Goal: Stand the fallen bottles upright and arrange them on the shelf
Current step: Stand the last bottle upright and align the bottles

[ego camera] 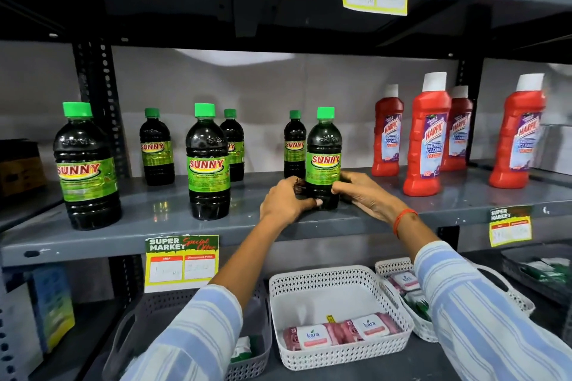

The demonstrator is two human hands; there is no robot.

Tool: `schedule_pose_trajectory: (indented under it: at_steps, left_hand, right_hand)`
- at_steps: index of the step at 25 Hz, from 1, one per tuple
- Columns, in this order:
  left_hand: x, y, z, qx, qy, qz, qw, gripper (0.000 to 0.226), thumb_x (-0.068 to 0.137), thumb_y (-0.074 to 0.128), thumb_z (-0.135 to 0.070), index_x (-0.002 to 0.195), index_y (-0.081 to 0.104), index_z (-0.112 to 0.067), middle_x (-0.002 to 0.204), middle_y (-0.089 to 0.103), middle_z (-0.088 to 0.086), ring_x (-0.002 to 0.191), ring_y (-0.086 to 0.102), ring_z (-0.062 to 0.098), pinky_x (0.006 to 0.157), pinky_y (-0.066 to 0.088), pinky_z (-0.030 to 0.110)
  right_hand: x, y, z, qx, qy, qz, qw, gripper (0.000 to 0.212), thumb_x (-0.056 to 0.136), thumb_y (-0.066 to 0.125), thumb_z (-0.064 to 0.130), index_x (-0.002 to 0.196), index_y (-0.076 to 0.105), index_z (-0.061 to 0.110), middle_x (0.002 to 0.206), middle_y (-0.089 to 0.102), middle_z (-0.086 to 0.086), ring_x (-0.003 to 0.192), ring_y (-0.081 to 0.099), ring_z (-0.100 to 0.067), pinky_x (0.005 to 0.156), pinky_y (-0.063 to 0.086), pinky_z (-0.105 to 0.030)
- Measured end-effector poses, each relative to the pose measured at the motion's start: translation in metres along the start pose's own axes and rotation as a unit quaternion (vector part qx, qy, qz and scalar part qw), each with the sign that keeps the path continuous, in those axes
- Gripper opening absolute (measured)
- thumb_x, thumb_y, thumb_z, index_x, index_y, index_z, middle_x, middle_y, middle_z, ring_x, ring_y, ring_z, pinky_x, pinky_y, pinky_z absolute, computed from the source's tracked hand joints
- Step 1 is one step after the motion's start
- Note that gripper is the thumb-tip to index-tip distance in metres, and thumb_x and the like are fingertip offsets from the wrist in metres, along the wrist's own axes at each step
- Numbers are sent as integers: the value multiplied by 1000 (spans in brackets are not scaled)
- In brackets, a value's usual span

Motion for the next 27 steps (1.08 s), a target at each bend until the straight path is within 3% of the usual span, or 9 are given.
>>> schedule_pose_trajectory:
  at_steps: [3, 6, 13, 18, 24, 27]
  left_hand:
    - [2, 1, 1, -1, 0, -6, 1000, 53, 65, 81, -42, 109, 61, -21, 109, 70, 3, 103, 62, 26, 88, 50, 45]
    - [3, 2, -1, -3, -5, -12, 1000, 53, 64, 81, -42, 108, 61, -21, 109, 70, 2, 102, 62, 26, 87, 51, 44]
    - [1, 5, -6, 67, -4, -16, 998, 49, 64, 78, -47, 105, 63, -24, 105, 71, 4, 99, 63, 29, 80, 51, 39]
    - [0, 5, -6, 83, 4, -23, 996, 49, 64, 77, -49, 104, 63, -24, 104, 71, 5, 97, 63, 29, 78, 51, 39]
    - [-3, 6, -10, 102, 2, -32, 994, 48, 66, 75, -52, 103, 62, -25, 104, 70, 6, 97, 62, 30, 73, 46, 34]
    - [-6, 6, -11, 117, 2, -36, 993, 47, 69, 74, -51, 104, 60, -23, 105, 69, 7, 98, 62, 31, 69, 41, 32]
  right_hand:
    - [0, -1, 2, 8, -13, 0, 1000, 31, 81, 57, -5, 106, 66, 11, 126, 62, -24, 117, 59, -30, 112, 37, -49]
    - [-2, 1, 3, 5, -21, 6, 1000, 39, 81, 56, -10, 117, 60, 6, 126, 63, -22, 109, 59, -23, 106, 42, -38]
    - [-2, 0, 2, 10, -19, -16, 1000, 31, 74, 63, 2, 101, 65, 17, 120, 65, -26, 100, 59, -22, 100, 45, -42]
    - [-2, 2, 4, -43, -20, -35, 998, 42, 79, 63, -3, 120, 59, 6, 113, 67, -16, 96, 61, -19, 82, 51, -21]
    - [-3, 3, 4, -70, -22, -44, 996, 44, 78, 65, 0, 121, 58, 5, 110, 68, -12, 94, 63, -17, 78, 52, -17]
    - [-4, 6, 6, -93, -23, -42, 994, 39, 78, 66, -2, 114, 57, 9, 91, 67, 0, 78, 61, -7, 62, 50, -8]
Point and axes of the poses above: each hand's wrist, its own x-axis towards the middle knuckle, its own y-axis out of the palm, z = x × y, the point moved 1 cm from there along x, towards the middle knuckle
